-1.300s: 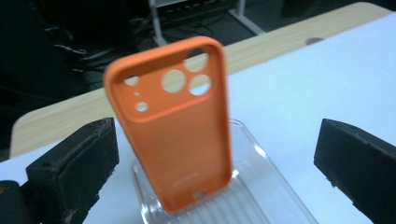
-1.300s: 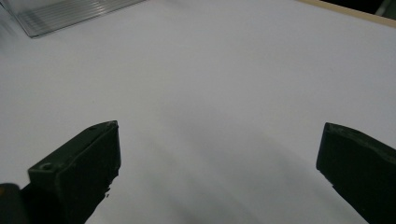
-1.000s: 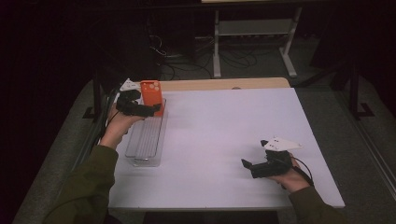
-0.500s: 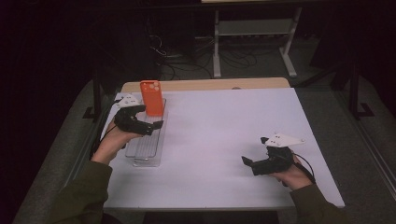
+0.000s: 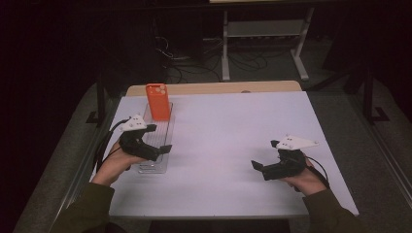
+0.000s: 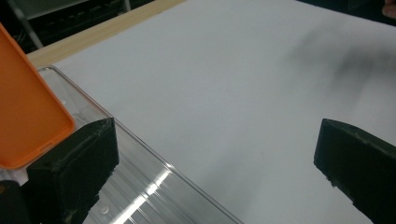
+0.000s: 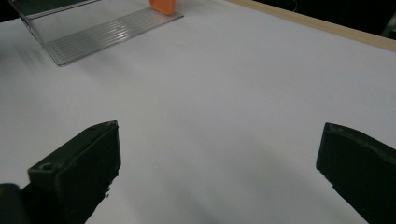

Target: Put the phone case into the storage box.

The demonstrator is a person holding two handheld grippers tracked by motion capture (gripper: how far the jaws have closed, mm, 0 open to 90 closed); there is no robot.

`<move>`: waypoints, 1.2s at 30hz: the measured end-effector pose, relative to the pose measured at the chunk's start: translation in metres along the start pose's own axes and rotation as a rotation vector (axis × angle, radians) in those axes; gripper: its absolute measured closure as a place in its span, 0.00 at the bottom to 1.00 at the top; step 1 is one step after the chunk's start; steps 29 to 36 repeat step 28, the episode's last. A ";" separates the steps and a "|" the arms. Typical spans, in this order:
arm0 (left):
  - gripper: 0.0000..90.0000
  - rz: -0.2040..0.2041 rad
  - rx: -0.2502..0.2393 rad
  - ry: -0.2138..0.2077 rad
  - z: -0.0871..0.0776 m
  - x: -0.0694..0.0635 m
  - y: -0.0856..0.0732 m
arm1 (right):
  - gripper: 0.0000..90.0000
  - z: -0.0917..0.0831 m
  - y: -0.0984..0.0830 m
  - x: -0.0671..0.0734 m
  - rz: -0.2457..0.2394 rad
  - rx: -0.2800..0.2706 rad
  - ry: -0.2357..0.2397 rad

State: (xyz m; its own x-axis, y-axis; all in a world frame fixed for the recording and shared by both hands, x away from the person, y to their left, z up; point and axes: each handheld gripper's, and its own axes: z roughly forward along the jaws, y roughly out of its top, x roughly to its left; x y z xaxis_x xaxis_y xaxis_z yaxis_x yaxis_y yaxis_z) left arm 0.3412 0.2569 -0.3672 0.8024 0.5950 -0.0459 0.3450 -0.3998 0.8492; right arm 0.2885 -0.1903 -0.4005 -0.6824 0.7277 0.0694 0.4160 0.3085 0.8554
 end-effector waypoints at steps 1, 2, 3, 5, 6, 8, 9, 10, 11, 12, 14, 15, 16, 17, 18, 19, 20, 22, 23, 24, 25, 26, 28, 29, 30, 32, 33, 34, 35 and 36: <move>0.00 0.007 0.001 -0.002 -0.001 -0.001 -0.002 | 0.00 0.000 0.001 0.000 -0.008 -0.003 0.000; 0.00 0.013 0.001 -0.003 -0.001 -0.002 -0.003 | 0.00 0.000 0.001 0.000 -0.012 -0.004 0.002; 0.00 0.007 -0.003 -0.007 -0.001 -0.003 -0.005 | 0.00 0.000 0.002 0.000 -0.002 0.002 0.004; 0.00 0.004 -0.008 -0.020 -0.001 -0.006 -0.010 | 0.00 0.000 0.003 0.000 -0.013 -0.005 0.003; 0.00 0.008 -0.009 -0.024 -0.001 -0.007 -0.012 | 0.00 0.000 0.004 0.000 -0.013 -0.002 0.005; 0.00 0.006 0.001 -0.023 0.000 -0.010 -0.017 | 0.00 0.000 0.004 0.000 -0.016 -0.007 0.006; 0.00 0.014 0.009 -0.023 -0.001 -0.010 -0.019 | 0.00 0.000 0.005 0.000 -0.016 -0.008 0.007; 0.00 0.008 0.002 -0.025 0.000 -0.010 -0.021 | 0.00 -0.001 0.005 0.001 -0.005 -0.002 0.010; 0.00 0.006 0.004 -0.026 0.000 -0.011 -0.023 | 0.00 0.000 0.005 0.001 -0.011 -0.003 0.011; 0.00 0.000 0.006 -0.027 0.000 -0.012 -0.024 | 0.00 0.000 0.005 0.000 -0.014 -0.005 0.012; 0.00 -0.002 0.013 -0.029 0.000 -0.013 -0.027 | 0.00 -0.001 0.006 0.000 -0.020 -0.006 0.011; 0.00 0.011 0.017 -0.028 0.000 -0.012 -0.028 | 0.00 -0.001 0.006 0.001 -0.018 -0.008 0.013; 0.00 0.002 0.017 -0.030 0.000 -0.012 -0.029 | 0.00 -0.001 0.007 0.001 -0.009 -0.002 0.016; 0.00 0.005 0.019 -0.031 0.000 -0.012 -0.030 | 0.00 -0.001 0.007 0.001 -0.014 -0.006 0.018; 0.00 0.006 0.022 -0.030 0.000 -0.013 -0.030 | 0.00 -0.001 0.007 0.001 -0.026 -0.008 0.017; 0.00 0.009 0.022 -0.030 0.000 -0.013 -0.031 | 0.00 -0.001 0.008 0.001 -0.022 -0.009 0.018; 0.00 0.006 0.024 -0.033 0.000 -0.013 -0.032 | 0.00 -0.001 0.008 0.002 -0.019 -0.007 0.019; 0.00 0.016 0.032 -0.032 -0.001 -0.013 -0.032 | 0.00 -0.001 0.008 0.002 -0.019 -0.005 0.020; 0.00 0.011 0.030 -0.032 0.000 -0.013 -0.033 | 0.00 -0.001 0.008 0.002 -0.023 -0.006 0.020; 0.00 0.008 0.029 -0.032 0.000 -0.013 -0.033 | 0.00 -0.001 0.008 0.002 -0.026 -0.007 0.020; 0.00 0.010 0.031 -0.031 0.000 -0.013 -0.033 | 0.00 -0.001 0.008 0.002 -0.025 -0.007 0.022; 0.00 0.013 0.032 -0.031 0.000 -0.012 -0.033 | 0.00 -0.001 0.008 0.002 -0.028 -0.007 0.024; 0.00 0.005 0.026 -0.029 -0.001 -0.013 -0.033 | 0.00 0.000 0.007 0.002 -0.029 -0.005 0.024; 0.00 0.005 0.026 -0.029 -0.001 -0.013 -0.033 | 0.00 0.000 0.007 0.002 -0.029 -0.005 0.024; 0.00 0.005 0.026 -0.029 -0.001 -0.013 -0.033 | 0.00 0.000 0.007 0.002 -0.029 -0.005 0.024; 0.00 0.005 0.026 -0.029 -0.001 -0.013 -0.033 | 0.00 0.000 0.007 0.002 -0.029 -0.005 0.024; 0.00 0.005 0.026 -0.029 -0.001 -0.013 -0.033 | 0.00 0.000 0.007 0.002 -0.029 -0.005 0.024; 0.00 0.005 0.026 -0.029 -0.001 -0.013 -0.033 | 0.00 0.000 0.007 0.002 -0.029 -0.005 0.024; 0.00 0.005 0.026 -0.029 -0.001 -0.013 -0.033 | 0.00 0.000 0.007 0.002 -0.029 -0.005 0.024; 0.00 0.005 0.026 -0.029 -0.001 -0.013 -0.033 | 0.00 0.000 0.007 0.002 -0.029 -0.005 0.024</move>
